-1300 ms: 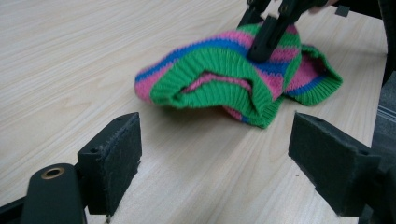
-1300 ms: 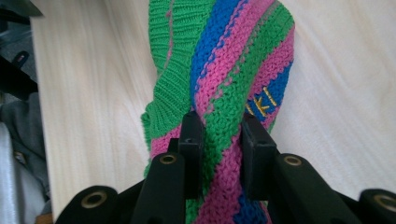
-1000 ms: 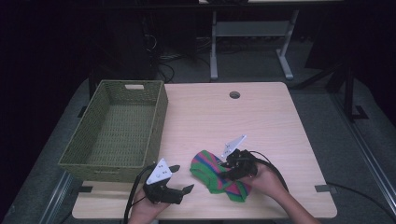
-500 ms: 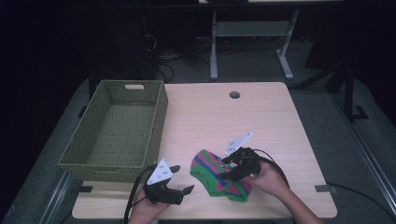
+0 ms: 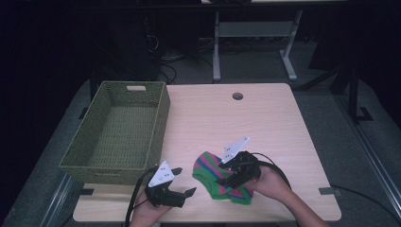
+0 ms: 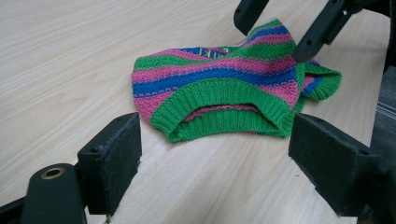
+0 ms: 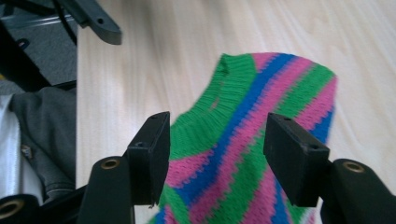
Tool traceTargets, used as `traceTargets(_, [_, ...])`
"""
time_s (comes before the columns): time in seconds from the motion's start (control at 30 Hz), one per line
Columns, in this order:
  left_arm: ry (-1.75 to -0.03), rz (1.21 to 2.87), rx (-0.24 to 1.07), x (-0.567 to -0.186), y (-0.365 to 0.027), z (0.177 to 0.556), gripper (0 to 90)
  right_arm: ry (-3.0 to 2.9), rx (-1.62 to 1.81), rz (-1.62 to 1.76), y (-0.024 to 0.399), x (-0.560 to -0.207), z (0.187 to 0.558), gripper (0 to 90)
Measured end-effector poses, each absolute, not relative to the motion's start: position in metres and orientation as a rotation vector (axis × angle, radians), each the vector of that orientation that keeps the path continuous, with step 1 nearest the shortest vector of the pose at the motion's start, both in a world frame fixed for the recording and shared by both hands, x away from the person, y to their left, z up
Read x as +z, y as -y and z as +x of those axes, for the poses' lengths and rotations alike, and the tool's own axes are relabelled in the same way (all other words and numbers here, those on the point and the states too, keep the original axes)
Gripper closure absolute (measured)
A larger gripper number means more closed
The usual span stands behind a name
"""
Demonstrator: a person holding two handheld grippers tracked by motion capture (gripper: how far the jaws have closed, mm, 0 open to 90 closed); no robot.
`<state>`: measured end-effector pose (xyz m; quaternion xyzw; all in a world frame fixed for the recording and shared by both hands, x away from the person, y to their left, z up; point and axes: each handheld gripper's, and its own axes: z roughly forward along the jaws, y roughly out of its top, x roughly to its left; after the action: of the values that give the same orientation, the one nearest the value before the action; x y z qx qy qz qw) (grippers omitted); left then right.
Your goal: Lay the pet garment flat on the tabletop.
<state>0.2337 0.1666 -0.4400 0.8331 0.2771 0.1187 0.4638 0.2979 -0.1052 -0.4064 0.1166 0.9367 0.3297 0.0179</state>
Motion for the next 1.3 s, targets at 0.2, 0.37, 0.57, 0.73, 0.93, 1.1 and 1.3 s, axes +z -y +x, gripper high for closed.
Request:
traceTargets(0.2, [-0.683,2.044,0.290,-0.440,-0.167,0.234,17.0,-2.980,0.969,0.284,0.090,-0.413,0.291,48.2])
traceTargets(0.37, [-0.684,2.044,0.286,-0.440,-0.166,0.234,17.0,-3.021,0.914,0.277,0.083,-0.424,0.292,50.0])
traceTargets(0.57, [-0.690,2.041,0.280,-0.441,-0.166,0.234,17.0,-3.049,0.865,0.264,0.077,-0.433,0.290,52.8])
traceTargets(0.73, [-0.687,2.045,0.283,-0.441,-0.167,0.234,17.0,-3.029,0.794,0.239,0.072,-0.440,0.287,55.6])
traceTargets(0.93, [-0.689,2.049,0.282,-0.441,-0.165,0.235,17.0,-2.995,0.765,0.203,0.072,-0.441,0.284,62.1])
traceTargets(1.1, [-0.689,2.049,0.287,-0.441,-0.166,0.235,17.0,-2.998,0.782,0.230,0.073,-0.441,0.288,68.5])
traceTargets(1.3, [-0.686,2.054,0.292,-0.441,-0.167,0.235,16.9,-3.001,0.798,0.248,0.074,-0.440,0.289,71.7])
